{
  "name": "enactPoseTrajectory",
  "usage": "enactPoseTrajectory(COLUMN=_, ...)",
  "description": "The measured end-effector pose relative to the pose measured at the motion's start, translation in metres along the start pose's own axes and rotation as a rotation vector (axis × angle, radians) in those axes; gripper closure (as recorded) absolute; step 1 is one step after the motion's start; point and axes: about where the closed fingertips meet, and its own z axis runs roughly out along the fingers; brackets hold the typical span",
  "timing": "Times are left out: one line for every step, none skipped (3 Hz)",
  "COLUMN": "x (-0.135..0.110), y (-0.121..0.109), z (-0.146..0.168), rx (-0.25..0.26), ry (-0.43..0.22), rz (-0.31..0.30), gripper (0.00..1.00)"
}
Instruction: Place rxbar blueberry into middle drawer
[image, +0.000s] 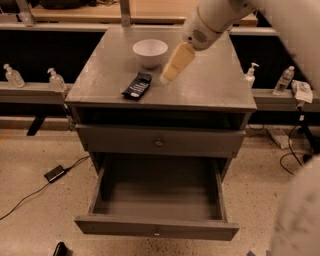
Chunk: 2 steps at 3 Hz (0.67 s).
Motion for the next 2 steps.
enactPoseTrajectory(x=-0.0061, y=-0.021, z=0.0268, rx=-0.013, ry=-0.035, rz=0.017, gripper=0.0)
enactPoseTrajectory(x=-0.0055, y=-0.021, z=0.0272, rx=-0.011, ry=-0.039, rz=0.016, gripper=0.0)
